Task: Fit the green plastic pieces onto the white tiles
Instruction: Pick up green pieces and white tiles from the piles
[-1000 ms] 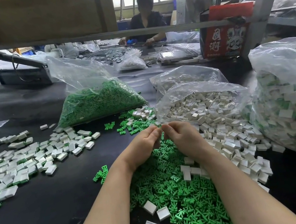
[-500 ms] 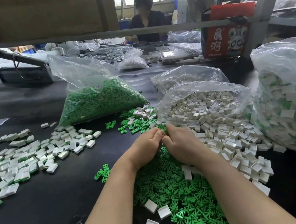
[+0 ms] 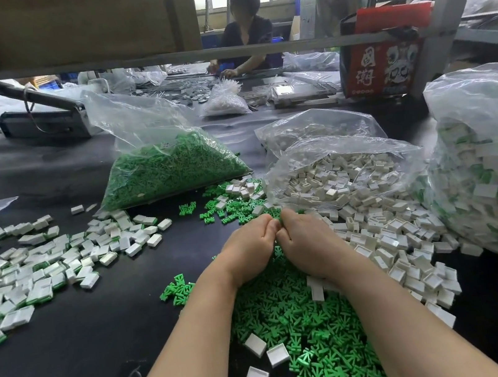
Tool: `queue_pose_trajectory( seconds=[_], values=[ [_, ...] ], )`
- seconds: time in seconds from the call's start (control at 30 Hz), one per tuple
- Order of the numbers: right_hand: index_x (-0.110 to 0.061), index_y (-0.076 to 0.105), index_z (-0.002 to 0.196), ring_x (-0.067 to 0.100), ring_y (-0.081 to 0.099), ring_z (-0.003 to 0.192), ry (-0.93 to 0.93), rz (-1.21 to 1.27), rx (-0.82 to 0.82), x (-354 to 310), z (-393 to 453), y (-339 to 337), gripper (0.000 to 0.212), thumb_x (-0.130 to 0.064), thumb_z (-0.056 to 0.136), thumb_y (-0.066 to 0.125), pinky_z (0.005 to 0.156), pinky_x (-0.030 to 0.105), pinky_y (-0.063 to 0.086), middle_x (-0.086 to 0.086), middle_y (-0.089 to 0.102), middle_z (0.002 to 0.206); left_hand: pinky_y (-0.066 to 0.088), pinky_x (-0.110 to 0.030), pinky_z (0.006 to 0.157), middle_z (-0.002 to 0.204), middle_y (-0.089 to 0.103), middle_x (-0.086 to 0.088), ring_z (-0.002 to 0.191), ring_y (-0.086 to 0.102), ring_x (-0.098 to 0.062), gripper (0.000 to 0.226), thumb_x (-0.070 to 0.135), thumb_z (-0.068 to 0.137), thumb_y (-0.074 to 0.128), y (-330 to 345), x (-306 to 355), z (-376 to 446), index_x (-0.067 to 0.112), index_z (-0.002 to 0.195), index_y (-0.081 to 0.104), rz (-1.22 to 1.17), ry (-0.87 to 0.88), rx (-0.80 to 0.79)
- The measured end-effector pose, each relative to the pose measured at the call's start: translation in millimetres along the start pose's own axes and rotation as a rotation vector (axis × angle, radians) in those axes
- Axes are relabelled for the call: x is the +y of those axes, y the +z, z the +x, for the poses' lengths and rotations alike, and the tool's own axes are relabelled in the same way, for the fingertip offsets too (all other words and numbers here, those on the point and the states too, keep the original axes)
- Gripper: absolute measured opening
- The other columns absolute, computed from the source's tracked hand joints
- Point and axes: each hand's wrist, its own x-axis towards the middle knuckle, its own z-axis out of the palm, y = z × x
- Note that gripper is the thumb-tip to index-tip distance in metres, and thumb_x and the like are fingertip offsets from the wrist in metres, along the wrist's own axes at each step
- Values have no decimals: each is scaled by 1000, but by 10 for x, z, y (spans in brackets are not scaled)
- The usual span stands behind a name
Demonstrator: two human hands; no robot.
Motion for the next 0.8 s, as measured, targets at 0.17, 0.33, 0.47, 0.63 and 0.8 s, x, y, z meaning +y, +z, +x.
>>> queue_pose_trajectory(
  seconds=[0.17,0.33,0.47,0.63,0.8],
  values=[
    [-17,40,88,18,41,70,5,-9,6,10,10,9,11,-23,97,40,64,34,26,-4,40,72,45,-47,80,83,60,-2,83,56,-23,28,34,104,35,1,-10,-4,26,79,45,42,5,13],
    [-17,39,87,14,38,63,9,-8,10,7,15,10,12,-23,97,40,61,34,23,-7,38,69,43,-46,78,79,56,-1,81,55,-26,30,33,104,35,21,-14,-2,25,75,41,37,10,26],
    [-16,40,87,16,39,64,6,-5,15,-3,15,-1,12,-23,97,39,60,34,24,-5,41,70,42,-44,75,77,56,-1,80,54,-26,30,34,104,36,38,-25,2,24,76,41,28,8,52],
    [-18,39,87,21,43,70,-13,-14,7,2,-4,11,11,-21,97,38,63,33,27,-5,40,71,45,-46,79,81,58,-3,82,56,-26,29,34,104,35,49,-38,15,23,79,44,22,18,52],
    [-24,38,80,7,40,64,7,107,-15,49,41,-5,17,-19,95,42,55,32,25,-6,45,70,44,-44,81,81,56,2,77,52,-14,25,26,105,38,72,-63,30,22,82,49,-205,79,48]
  ],
)
